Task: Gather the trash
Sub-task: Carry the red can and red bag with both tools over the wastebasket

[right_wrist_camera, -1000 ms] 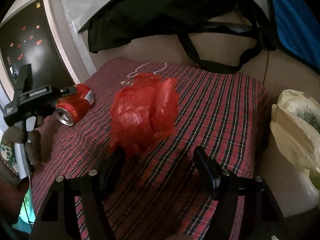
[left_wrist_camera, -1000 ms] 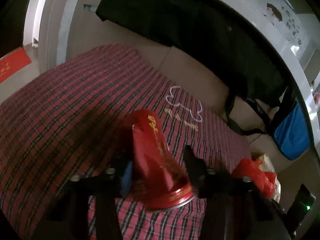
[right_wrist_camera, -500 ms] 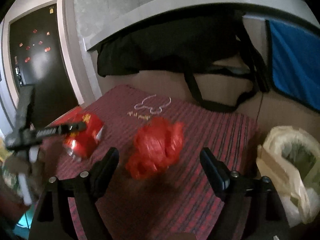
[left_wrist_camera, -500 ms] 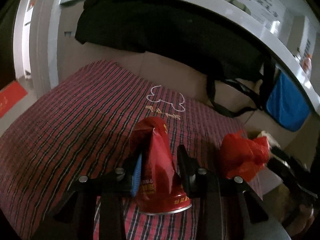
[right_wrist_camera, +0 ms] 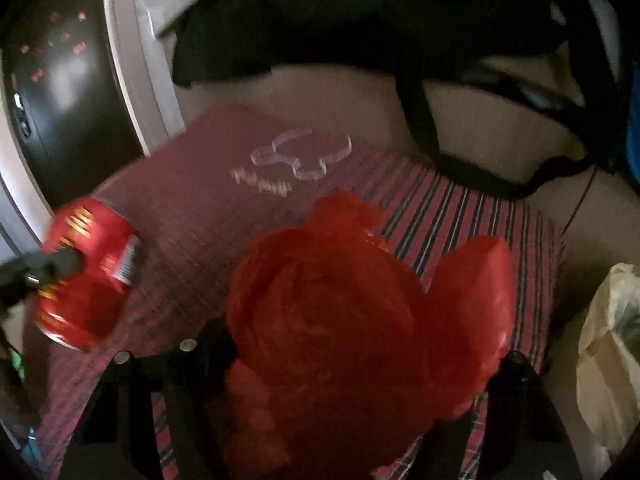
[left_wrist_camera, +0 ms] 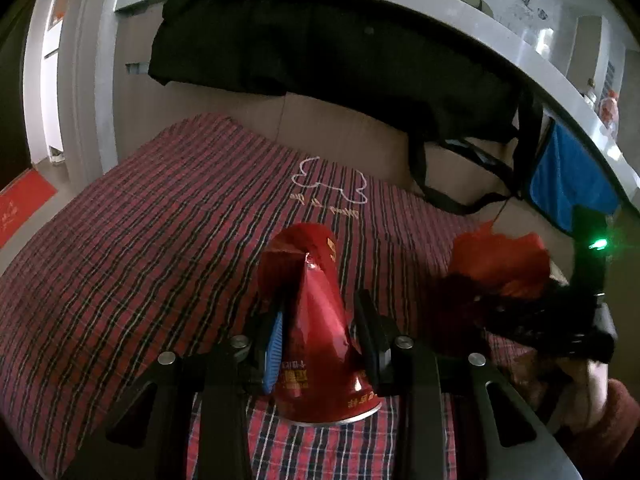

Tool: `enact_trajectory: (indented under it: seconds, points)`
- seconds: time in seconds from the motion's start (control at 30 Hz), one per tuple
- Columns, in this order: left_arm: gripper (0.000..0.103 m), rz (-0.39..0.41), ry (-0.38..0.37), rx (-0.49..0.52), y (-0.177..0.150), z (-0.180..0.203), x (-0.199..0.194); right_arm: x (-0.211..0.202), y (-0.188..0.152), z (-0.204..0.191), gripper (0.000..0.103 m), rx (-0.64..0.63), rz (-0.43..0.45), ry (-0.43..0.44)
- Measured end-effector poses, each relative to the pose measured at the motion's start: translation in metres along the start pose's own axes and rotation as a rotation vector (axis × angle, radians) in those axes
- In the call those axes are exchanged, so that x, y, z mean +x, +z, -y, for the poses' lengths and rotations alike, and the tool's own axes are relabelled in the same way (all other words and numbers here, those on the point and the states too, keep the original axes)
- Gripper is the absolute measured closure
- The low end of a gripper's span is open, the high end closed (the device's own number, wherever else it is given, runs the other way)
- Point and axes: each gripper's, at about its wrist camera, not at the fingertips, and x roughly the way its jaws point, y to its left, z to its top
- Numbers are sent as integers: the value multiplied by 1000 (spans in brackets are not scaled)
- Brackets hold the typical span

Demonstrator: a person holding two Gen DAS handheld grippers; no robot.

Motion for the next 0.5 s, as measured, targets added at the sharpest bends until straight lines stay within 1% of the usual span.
enact_trajectory:
  seconds: [0.1,0.27,0.33,0.5]
  points:
    - [69,-1,-6,-8,-1,1,0,-18,2,-3,42,-13,36,16]
    - [70,17,-21,5,-1,10,-7,-40,5,-3,42,8,76,51]
    - [70,43,-23,20,1,18,-15,-51,5,-2,42,15,93,54]
    - [70,147,-29,78,12,52,-44,-82,7,4,42,18,154,39]
